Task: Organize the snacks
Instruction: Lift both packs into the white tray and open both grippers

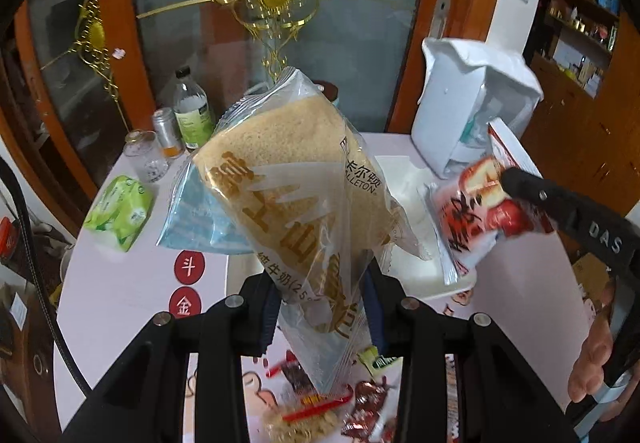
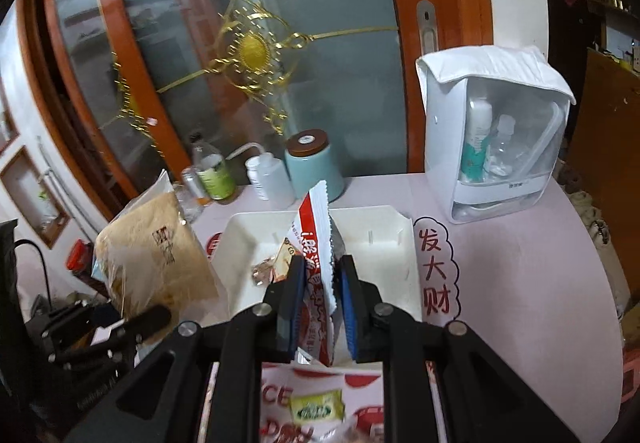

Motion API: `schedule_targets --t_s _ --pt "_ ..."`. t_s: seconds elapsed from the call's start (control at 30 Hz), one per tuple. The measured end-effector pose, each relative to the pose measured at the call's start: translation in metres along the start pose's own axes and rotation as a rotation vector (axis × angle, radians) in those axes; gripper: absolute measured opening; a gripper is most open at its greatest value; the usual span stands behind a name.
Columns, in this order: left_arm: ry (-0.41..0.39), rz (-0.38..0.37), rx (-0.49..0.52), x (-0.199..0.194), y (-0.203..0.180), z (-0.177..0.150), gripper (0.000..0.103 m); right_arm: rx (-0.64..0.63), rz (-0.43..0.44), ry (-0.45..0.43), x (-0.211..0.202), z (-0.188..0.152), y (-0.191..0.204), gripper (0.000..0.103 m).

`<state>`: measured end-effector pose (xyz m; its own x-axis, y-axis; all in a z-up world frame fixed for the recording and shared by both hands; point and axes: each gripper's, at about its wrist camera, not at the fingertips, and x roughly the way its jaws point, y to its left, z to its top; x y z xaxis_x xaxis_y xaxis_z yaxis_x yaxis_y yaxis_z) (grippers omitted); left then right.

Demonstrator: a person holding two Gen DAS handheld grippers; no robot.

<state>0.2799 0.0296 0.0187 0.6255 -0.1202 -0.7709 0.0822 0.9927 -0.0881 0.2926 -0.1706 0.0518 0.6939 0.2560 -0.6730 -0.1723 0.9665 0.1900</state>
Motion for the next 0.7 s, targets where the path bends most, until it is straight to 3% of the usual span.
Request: schedule_targets --t_s 0.3,0.47,0.5,0.53,0.57,0.63,0.7 --pt "0.081 -0.001 0.048 0.074 0.007 0.008 0.035 0.007 -0.066 0.096 0.07 -0.003 0.002 0.018" --pt "0.12 0.029 0.072 0.101 0.006 0.006 0.039 0.035 -0.08 0.155 0.09 -0.008 -0.002 0.029" --pt "0.137 0.034 0.075 0.106 0.006 0.005 0.043 0.048 -0.07 0.159 0.091 -0.009 -0.004 0.032" --pt "0.146 0.031 0.078 0.109 0.005 0.004 0.059 0.063 -0.065 0.161 0.093 -0.01 -0.007 0.041" --pt "0.149 0.03 0.08 0.11 0.005 0.004 0.081 0.069 -0.069 0.159 0.093 -0.01 -0.008 0.047" --pt "0.12 0.038 0.08 0.105 0.005 0.003 0.091 0.073 -0.074 0.15 0.091 -0.012 -0.009 0.049" --pt "0.104 0.039 0.1 0.1 0.004 0.003 0.091 0.072 -0.064 0.15 0.089 -0.013 -0.01 0.049"
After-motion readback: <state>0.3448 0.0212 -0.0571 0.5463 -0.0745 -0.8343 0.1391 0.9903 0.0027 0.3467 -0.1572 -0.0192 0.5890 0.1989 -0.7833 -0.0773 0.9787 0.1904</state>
